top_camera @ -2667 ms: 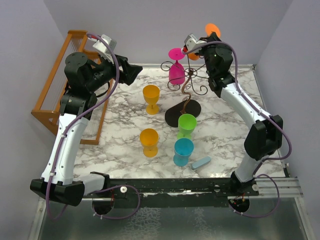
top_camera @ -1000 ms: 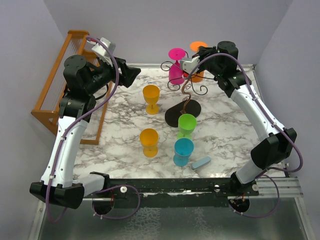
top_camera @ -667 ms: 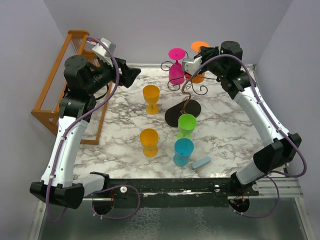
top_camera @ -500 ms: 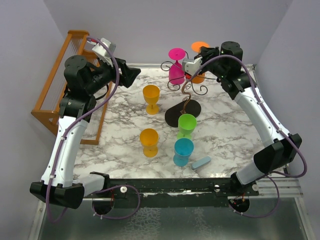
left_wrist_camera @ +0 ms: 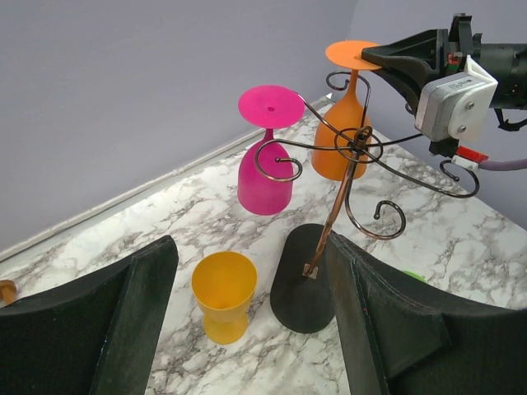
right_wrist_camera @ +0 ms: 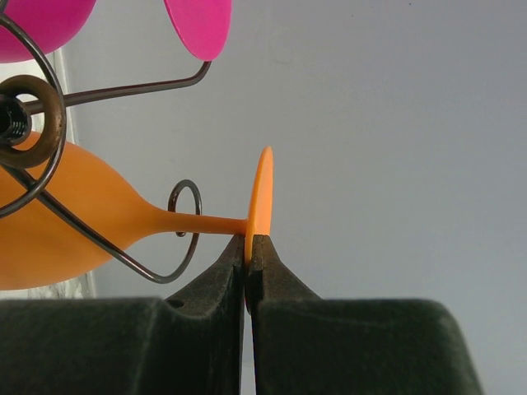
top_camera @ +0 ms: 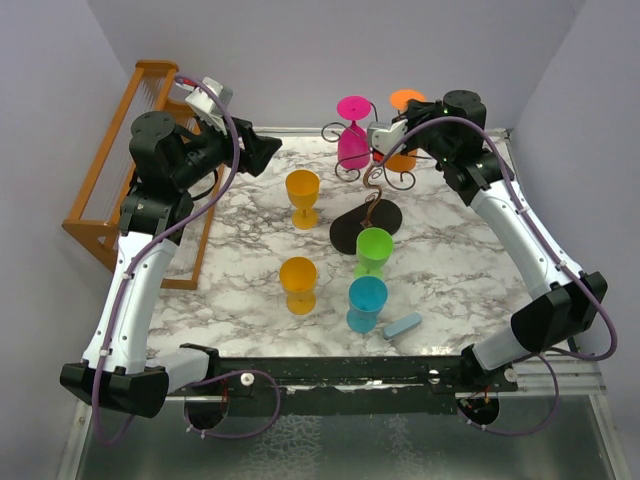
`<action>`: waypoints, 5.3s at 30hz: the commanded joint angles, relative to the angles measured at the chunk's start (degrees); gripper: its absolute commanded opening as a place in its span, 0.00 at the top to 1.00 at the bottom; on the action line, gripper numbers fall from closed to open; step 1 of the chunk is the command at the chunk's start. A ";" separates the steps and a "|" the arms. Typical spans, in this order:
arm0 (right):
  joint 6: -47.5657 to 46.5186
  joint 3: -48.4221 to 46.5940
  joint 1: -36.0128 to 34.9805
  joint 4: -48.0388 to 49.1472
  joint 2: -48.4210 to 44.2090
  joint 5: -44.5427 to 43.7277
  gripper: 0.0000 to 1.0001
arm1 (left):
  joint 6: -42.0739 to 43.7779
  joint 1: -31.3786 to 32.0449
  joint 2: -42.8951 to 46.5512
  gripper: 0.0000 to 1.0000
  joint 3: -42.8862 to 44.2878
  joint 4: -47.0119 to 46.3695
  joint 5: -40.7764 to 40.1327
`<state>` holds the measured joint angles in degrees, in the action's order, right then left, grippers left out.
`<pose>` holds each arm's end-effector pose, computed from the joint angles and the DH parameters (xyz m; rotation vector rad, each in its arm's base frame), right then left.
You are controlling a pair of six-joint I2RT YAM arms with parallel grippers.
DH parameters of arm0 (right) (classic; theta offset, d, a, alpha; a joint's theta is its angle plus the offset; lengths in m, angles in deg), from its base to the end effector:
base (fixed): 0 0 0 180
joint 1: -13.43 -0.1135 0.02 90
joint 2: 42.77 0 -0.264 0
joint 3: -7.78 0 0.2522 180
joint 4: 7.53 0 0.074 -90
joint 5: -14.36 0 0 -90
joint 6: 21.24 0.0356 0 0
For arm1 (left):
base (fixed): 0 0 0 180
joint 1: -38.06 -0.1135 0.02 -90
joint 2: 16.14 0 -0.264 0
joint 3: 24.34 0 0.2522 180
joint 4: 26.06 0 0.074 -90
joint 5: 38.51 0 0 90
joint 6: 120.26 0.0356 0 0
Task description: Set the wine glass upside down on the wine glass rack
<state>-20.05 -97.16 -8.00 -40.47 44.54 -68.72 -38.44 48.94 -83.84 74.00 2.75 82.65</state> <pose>0.3274 0.1331 0.4247 -1.6038 1.0115 -0.7064 0.2334 -0.0636 0.4896 0.4738 1.5109 -0.6785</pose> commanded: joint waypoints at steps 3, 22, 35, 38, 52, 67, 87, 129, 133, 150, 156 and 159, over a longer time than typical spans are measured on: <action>-0.54 1.98 0.46 3.99 -2.30 -3.03 0.96 | 0.37 -0.33 1.25 0.24 -0.37 -1.64 -0.36; -1.34 2.29 1.57 10.35 0.71 -5.62 0.94 | 0.36 -0.33 1.18 0.24 -0.11 -1.59 -0.26; -0.91 0.74 1.57 11.63 3.11 -5.81 0.92 | 0.36 -0.32 1.08 0.24 0.06 -1.46 -0.21; -0.09 0.46 1.57 10.83 3.26 -4.49 0.91 | 0.43 -0.33 1.08 0.24 0.06 -1.51 -0.20; 2.39 0.46 1.57 5.57 2.25 0.73 0.84 | 0.45 -0.33 0.91 0.24 -0.01 -1.68 -0.22; 3.74 0.31 1.57 3.27 1.14 2.58 0.75 | 0.45 -0.28 1.23 0.24 -0.55 -1.77 -0.21; 4.51 -1.02 1.65 -0.16 -0.08 4.06 0.59 | 0.36 -0.33 1.25 0.24 -0.99 -1.98 -0.18; 10.72 -5.33 1.61 -8.85 -1.21 12.63 0.56 | 0.89 -0.33 1.78 0.24 -1.51 -1.81 -0.48; 11.65 -5.94 1.57 -9.94 -1.32 13.62 0.56 | 0.89 -0.33 1.87 0.24 -1.43 -1.82 -0.48; 27.67 -7.43 1.63 -6.97 -5.24 10.95 0.53 | 3.20 -0.33 1.75 0.24 -3.67 -1.35 -4.60; 43.08 -5.79 1.60 -4.59 -10.27 6.45 0.37 | 3.38 -0.33 0.55 0.21 -5.52 -1.79 -6.36; 47.76 -4.04 1.57 -4.53 -13.68 4.77 0.29 | 2.32 -0.33 -0.69 0.14 -6.68 -2.76 -7.82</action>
<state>15.40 -102.73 -6.69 -47.82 36.25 -59.71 -35.82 48.89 -83.16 68.86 2.16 77.97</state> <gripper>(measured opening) 0.646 0.822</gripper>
